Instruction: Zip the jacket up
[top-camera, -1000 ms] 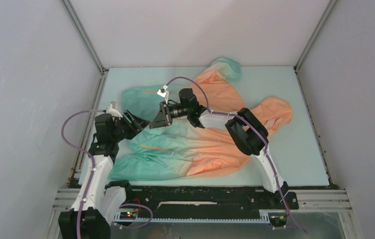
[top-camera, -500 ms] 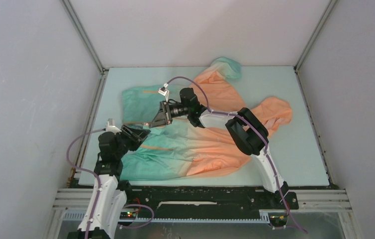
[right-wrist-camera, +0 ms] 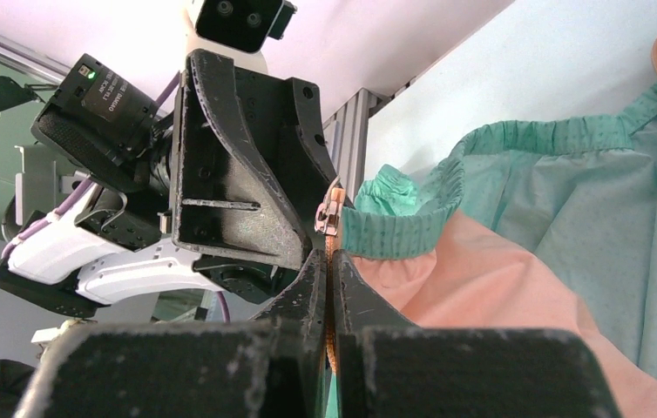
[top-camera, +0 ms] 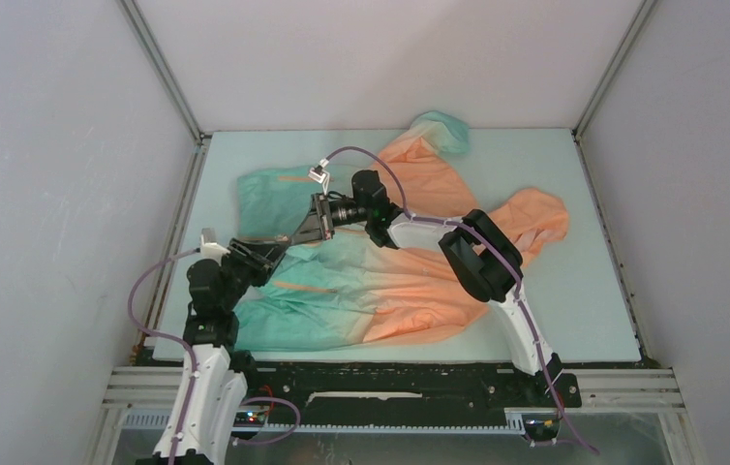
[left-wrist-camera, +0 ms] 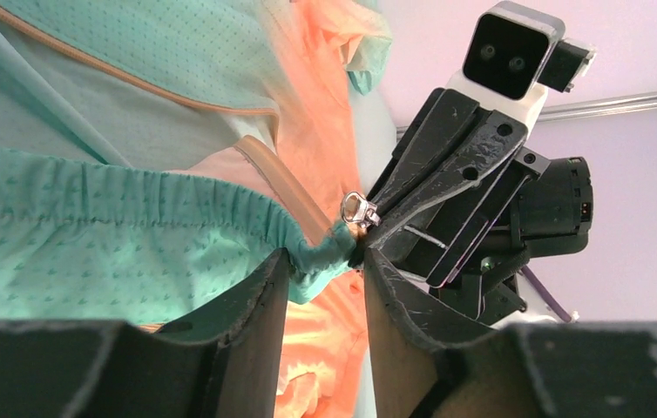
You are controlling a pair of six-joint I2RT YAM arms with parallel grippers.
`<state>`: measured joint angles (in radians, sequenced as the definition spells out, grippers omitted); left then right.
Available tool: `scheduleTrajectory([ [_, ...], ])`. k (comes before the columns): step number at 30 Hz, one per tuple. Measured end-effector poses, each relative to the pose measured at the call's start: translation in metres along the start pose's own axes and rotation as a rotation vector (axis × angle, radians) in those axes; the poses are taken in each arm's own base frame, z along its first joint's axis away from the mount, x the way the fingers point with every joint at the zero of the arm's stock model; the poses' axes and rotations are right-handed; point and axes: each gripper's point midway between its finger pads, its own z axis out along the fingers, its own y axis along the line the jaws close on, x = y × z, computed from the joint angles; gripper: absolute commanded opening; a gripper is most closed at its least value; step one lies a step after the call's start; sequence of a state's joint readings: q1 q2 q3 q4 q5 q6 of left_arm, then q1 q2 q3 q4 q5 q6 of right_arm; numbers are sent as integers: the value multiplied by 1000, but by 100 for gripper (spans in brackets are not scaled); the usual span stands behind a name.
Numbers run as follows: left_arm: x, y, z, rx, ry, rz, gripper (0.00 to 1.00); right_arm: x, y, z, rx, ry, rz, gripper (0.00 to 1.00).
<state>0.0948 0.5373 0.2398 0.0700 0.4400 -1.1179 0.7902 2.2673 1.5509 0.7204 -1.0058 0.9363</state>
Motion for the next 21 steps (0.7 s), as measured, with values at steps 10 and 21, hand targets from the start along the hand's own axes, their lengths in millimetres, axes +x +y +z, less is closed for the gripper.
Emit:
scheduleTrajectory([
  [10, -7, -8, -3, 28, -48, -15, 22, -1, 5, 3, -16, -3, 1, 0],
  [21, -7, 19, -5, -89, -72, -14, 0, 6, -15, 12, 94, 7, 27, 21],
])
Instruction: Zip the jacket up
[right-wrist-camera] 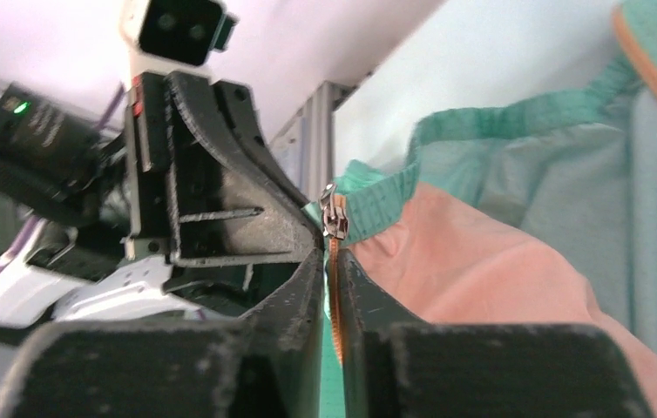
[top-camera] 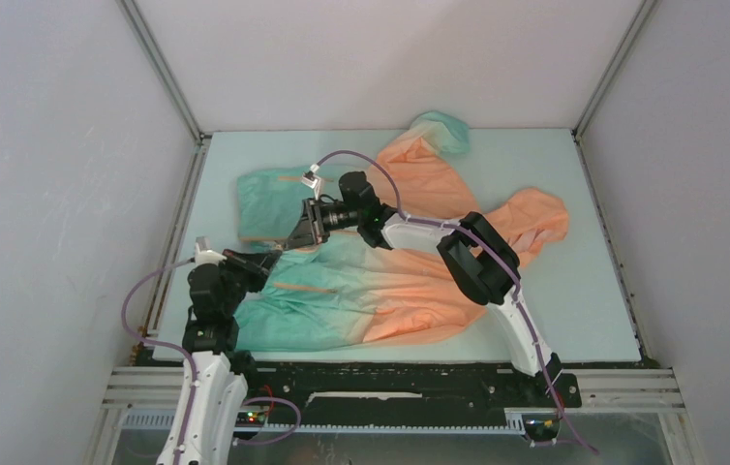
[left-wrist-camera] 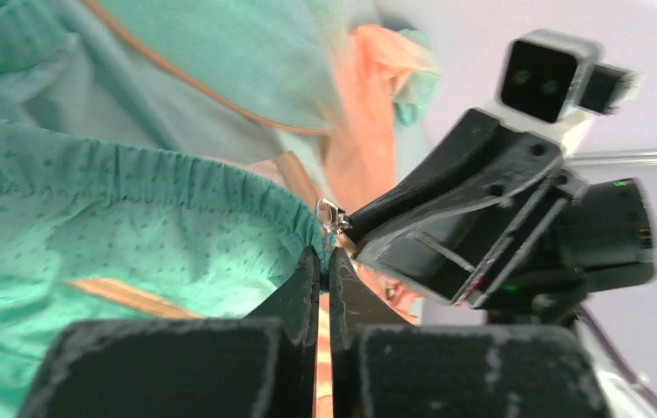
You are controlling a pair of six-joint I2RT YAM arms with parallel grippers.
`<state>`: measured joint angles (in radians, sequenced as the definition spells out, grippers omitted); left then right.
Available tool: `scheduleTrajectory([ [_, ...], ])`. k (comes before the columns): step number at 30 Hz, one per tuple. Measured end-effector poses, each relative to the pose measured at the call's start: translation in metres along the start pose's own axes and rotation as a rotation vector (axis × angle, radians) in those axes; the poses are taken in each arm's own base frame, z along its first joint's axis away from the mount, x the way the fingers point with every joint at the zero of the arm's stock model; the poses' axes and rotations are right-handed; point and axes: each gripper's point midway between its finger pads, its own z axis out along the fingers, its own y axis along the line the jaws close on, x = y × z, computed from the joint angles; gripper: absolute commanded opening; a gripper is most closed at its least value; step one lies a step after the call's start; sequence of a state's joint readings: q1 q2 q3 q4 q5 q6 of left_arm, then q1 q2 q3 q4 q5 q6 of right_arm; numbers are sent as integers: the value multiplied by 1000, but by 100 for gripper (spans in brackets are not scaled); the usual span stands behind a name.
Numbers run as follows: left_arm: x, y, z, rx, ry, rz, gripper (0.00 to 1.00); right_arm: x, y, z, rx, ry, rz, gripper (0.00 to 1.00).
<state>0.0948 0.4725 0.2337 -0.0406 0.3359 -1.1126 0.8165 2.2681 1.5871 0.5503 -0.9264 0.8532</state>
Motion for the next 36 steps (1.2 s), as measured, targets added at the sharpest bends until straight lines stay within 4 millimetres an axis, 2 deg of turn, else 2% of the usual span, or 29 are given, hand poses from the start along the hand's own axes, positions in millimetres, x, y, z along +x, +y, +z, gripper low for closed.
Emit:
scheduleTrajectory([
  [3, 1, 22, 3, -81, -11, 1, 0, -6, -14, 4, 98, 1, -6, 38],
  [6, 2, 50, 1, -186, -30, -7, 0, -28, -23, 7, 201, -11, -57, 52],
  [12, 0, 97, -11, -402, -89, -25, 0, -85, -35, 18, 333, -50, -222, 58],
  [15, 2, 114, -15, -480, -89, -33, 0, -99, -58, 23, 403, -59, -291, 62],
  [17, 6, 126, -19, -541, -72, -40, 0, -95, -79, 22, 458, -47, -309, 64],
  [19, 11, 138, -23, -596, -53, -40, 0, -83, -107, 18, 540, -16, -316, 65],
  [22, 14, 146, -27, -638, -36, -36, 0, -68, -143, 8, 669, 25, -335, 69],
  [24, 15, 148, -28, -650, -32, -35, 0, -59, -157, 2, 741, 52, -349, 71],
  [27, 15, 149, -28, -651, -30, -29, 0, -50, -169, -8, 847, 98, -386, 72],
  [31, 14, 146, -28, -648, -29, -21, 0, -46, -175, -19, 956, 141, -440, 72],
  [36, 7, 135, -25, -623, -39, -7, 0, -29, -183, -32, 1048, 218, -452, 70],
])
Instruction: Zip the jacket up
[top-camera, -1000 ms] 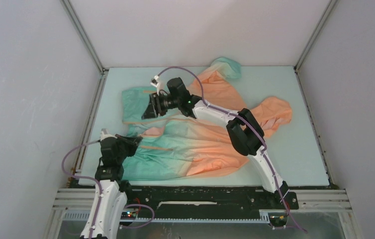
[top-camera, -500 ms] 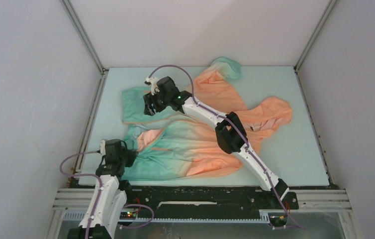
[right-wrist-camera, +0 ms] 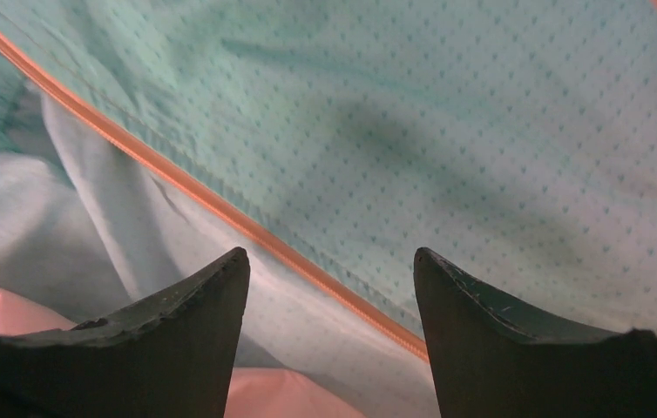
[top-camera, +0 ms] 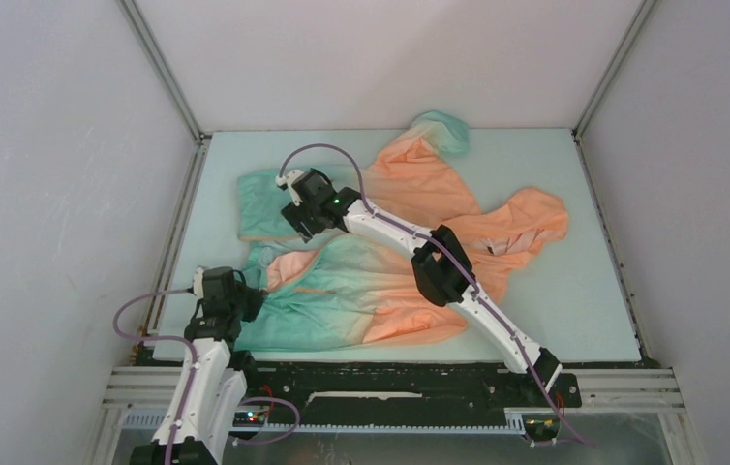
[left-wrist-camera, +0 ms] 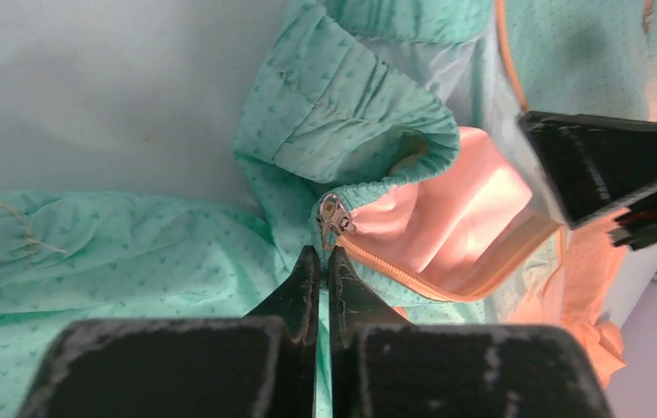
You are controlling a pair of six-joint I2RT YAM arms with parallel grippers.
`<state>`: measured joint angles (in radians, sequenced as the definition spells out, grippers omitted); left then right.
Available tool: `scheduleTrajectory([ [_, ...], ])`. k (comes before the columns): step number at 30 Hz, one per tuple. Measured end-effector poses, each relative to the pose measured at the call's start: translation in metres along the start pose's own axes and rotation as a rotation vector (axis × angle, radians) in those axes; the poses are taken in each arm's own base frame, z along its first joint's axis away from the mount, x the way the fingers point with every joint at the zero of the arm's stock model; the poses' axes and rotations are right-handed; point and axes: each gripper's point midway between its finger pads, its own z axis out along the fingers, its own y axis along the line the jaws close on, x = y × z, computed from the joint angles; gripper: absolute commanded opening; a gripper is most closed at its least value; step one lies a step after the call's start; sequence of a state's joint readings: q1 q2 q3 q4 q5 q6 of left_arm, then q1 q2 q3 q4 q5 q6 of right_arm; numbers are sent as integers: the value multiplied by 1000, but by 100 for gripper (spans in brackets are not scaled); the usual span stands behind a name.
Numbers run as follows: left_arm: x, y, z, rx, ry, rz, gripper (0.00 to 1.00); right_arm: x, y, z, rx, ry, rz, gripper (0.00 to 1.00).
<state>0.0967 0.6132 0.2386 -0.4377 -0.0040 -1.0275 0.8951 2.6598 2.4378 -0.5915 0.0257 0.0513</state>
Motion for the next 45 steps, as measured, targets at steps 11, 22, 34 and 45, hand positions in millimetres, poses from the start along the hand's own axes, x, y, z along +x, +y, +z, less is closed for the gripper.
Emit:
scheduleTrajectory([
  [11, -5, -8, -3, 19, -11, 16, 0, 11, -9, 5, -1, 39, 36, 25],
  [22, -4, -7, -1, 9, -5, 18, 0, -5, -34, 7, -39, -20, 111, 11],
  [34, 0, -11, 2, 23, 28, 17, 0, 9, -60, -1, 173, 37, -75, 65],
  [45, -1, -15, 2, 38, 26, 17, 0, 32, -93, -26, 352, 129, -96, 42],
])
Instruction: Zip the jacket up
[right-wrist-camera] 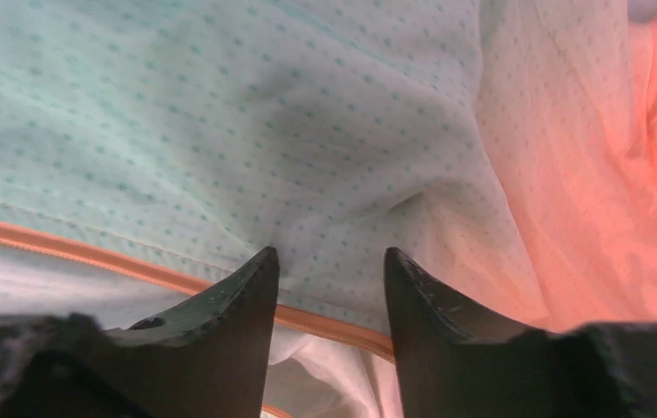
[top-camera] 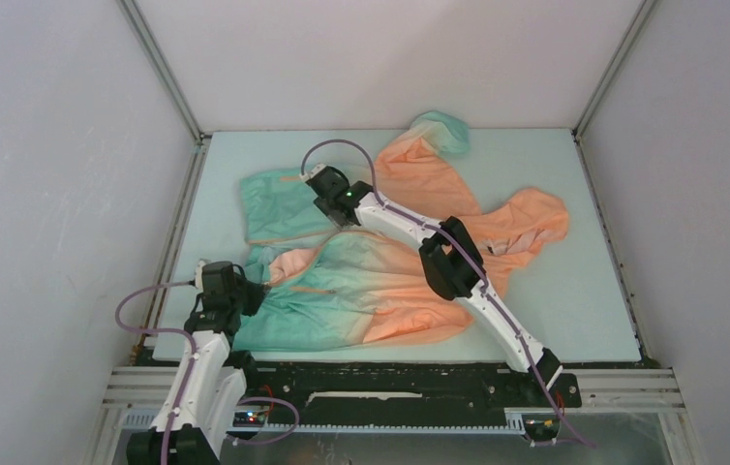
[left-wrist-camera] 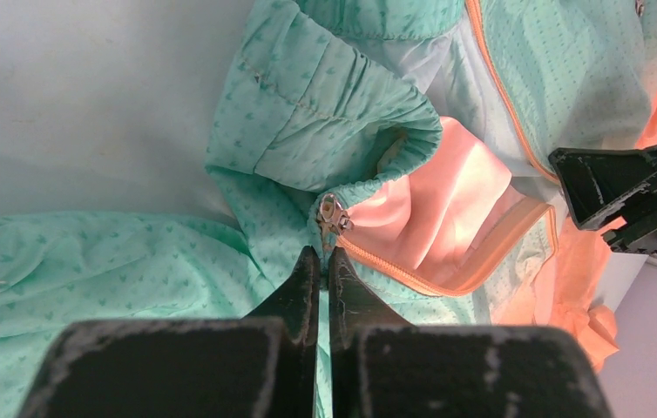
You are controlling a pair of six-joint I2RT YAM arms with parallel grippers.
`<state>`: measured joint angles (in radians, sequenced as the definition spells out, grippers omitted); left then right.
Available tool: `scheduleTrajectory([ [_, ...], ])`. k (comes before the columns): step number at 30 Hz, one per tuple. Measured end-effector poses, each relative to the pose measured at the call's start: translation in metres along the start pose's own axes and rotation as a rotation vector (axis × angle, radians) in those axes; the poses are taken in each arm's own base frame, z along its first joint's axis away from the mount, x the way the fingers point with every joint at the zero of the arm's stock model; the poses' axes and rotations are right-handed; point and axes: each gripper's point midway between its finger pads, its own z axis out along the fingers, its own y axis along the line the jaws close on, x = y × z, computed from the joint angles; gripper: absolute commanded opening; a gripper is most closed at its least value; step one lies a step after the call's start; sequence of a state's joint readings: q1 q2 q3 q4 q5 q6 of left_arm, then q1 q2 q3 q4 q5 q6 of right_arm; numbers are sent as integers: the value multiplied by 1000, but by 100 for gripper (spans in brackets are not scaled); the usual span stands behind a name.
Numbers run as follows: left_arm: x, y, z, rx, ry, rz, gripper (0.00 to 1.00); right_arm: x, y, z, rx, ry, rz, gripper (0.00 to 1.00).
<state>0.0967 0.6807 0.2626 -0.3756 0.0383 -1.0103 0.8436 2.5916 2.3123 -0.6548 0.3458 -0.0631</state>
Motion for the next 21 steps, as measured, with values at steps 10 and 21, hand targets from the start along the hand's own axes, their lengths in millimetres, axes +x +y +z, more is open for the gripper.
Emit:
scheduleTrajectory([
  [10, 0, 0, 0, -1, 0, 0, 0, 12, -27, 3, 18, 17, 53, 0],
  [21, 7, 13, 13, -78, 51, 25, 0, -16, -59, -40, -32, -67, 157, 53],
])
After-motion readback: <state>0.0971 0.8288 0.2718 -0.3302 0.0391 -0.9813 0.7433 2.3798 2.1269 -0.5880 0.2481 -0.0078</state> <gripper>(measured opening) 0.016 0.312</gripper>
